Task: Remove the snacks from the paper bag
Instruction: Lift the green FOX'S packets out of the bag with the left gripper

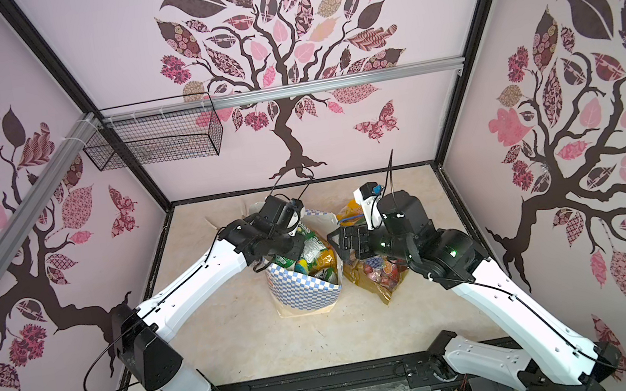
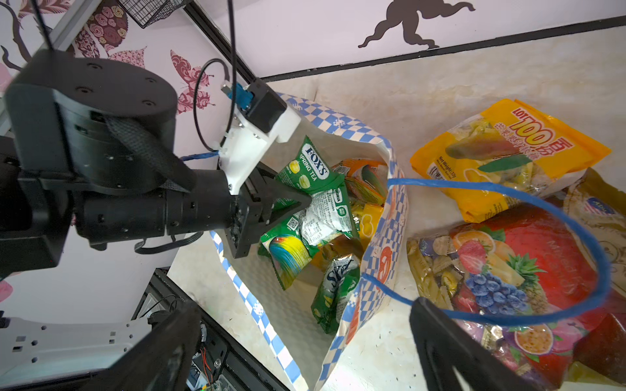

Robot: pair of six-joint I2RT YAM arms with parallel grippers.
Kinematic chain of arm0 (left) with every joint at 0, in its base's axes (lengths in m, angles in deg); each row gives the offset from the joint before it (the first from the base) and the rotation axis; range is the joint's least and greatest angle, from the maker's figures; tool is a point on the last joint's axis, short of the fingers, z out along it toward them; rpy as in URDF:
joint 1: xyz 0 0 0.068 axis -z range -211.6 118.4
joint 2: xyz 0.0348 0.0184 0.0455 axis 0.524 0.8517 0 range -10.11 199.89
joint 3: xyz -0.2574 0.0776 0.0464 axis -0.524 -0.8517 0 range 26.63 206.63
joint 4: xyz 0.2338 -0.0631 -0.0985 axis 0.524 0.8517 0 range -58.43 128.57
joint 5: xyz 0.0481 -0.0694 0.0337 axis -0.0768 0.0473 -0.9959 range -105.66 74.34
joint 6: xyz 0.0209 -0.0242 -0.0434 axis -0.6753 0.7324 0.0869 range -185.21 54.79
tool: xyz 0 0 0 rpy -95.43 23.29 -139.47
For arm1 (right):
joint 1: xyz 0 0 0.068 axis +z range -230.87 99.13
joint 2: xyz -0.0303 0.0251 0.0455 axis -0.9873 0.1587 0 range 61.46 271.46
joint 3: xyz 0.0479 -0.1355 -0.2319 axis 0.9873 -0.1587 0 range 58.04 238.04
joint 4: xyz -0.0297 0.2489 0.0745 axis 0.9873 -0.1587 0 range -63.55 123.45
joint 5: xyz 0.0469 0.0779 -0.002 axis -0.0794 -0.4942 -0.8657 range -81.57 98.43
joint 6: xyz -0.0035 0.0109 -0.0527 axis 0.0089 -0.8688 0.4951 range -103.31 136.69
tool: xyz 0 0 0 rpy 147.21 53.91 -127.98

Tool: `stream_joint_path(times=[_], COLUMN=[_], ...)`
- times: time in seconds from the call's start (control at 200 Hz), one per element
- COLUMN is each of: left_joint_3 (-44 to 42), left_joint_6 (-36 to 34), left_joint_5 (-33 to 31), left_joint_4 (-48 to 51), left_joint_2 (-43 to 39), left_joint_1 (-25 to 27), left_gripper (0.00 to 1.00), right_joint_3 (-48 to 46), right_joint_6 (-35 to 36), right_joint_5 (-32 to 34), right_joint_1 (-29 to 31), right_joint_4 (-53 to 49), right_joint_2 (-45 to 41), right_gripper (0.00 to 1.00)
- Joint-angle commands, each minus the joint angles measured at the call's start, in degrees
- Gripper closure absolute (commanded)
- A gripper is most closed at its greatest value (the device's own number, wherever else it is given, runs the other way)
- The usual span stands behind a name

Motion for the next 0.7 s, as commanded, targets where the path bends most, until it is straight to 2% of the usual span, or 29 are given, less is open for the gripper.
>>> stream_joint_path(times=[0.0, 0.465, 0.695], left_joint_3=[4.3, 6.9, 13.5], left_joint_6=[-0.9, -1.7, -2.4], left_joint_5=[1.0, 1.5, 4.5], left_joint_4=[-1.8, -1.8, -1.9], left_joint_2=[-2.4, -4.7, -6.1], left_joint_1=[0.0, 0.0, 0.9], left_gripper=[1.00, 1.00, 1.00], right_joint_3=[-0.5, -1.0, -0.5], right_joint_6=[-0.9, -1.6, -1.9], right_joint_5=[2.8, 2.1, 2.8], right_joint_1=[0.2, 0.2, 0.2], right_joint_4=[-0.8, 0.4, 1.1], right_joint_2=[0.2, -0.3, -0.7], right_gripper=[0.00, 0.00, 0.00])
